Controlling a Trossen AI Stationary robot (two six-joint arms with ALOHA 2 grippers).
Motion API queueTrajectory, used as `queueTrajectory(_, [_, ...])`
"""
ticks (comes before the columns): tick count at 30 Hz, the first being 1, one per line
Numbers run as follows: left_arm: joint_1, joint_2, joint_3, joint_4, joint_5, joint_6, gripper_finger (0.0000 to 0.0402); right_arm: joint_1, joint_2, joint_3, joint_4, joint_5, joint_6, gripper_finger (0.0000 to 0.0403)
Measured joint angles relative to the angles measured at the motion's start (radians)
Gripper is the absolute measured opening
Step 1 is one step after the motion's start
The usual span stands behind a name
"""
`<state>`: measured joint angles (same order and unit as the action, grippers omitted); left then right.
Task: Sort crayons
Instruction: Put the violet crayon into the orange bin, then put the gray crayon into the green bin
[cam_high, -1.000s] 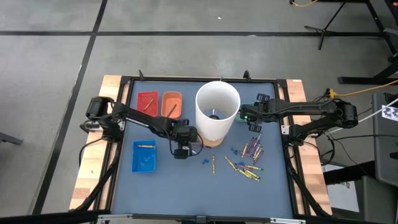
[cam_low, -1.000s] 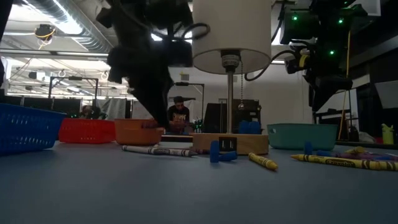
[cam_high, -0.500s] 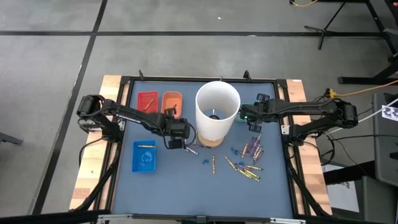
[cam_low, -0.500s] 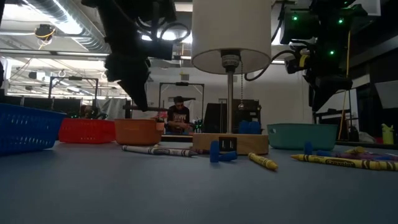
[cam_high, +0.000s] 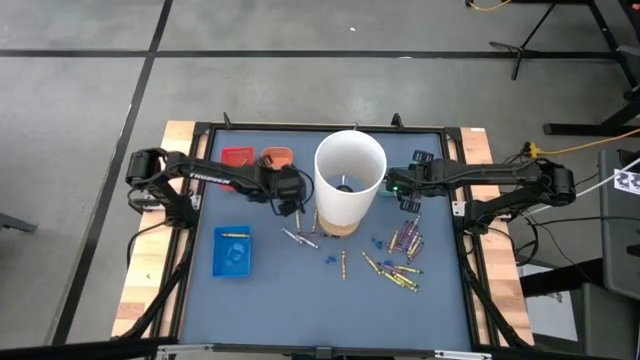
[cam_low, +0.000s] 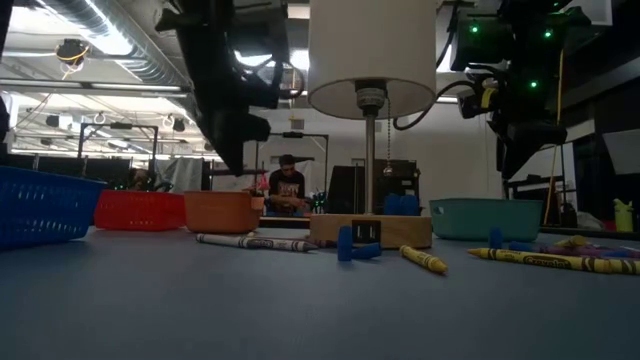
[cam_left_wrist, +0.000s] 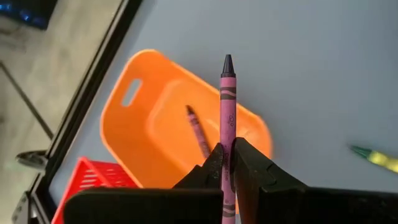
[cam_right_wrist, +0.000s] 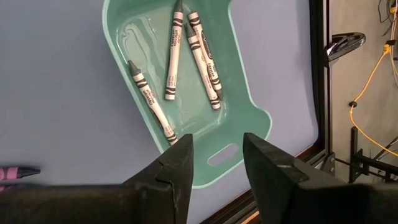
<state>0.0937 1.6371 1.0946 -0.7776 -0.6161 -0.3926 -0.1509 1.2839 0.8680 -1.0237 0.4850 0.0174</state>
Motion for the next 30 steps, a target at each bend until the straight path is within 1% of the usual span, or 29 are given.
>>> queueTrajectory(3, [0.045,0.000,0.000,0.000,-0.001,-0.001,0.0002,0.000,0.000,0.000,0.000,0.000,0.000,0.0138])
queueTrajectory(10, [0.133,0.000,0.000,0.000,-0.001,0.001,0.0019,0.000,0.000,0.000,0.000,0.000,0.000,0.0138])
queueTrajectory(20, [0.197,0.000,0.000,0.000,-0.001,0.001,0.0040,0.000,0.000,0.000,0.000,-0.009,0.000,0.0138])
queueTrajectory(25, [0.215,0.000,0.000,0.000,-0.001,0.001,0.0068,0.000,0.000,0.000,0.000,-0.077,0.002,0.0138])
queueTrajectory(30, [0.222,0.000,0.000,0.001,0.000,0.001,0.0095,0.000,0.000,0.000,-0.004,-0.201,0.004,0.0138])
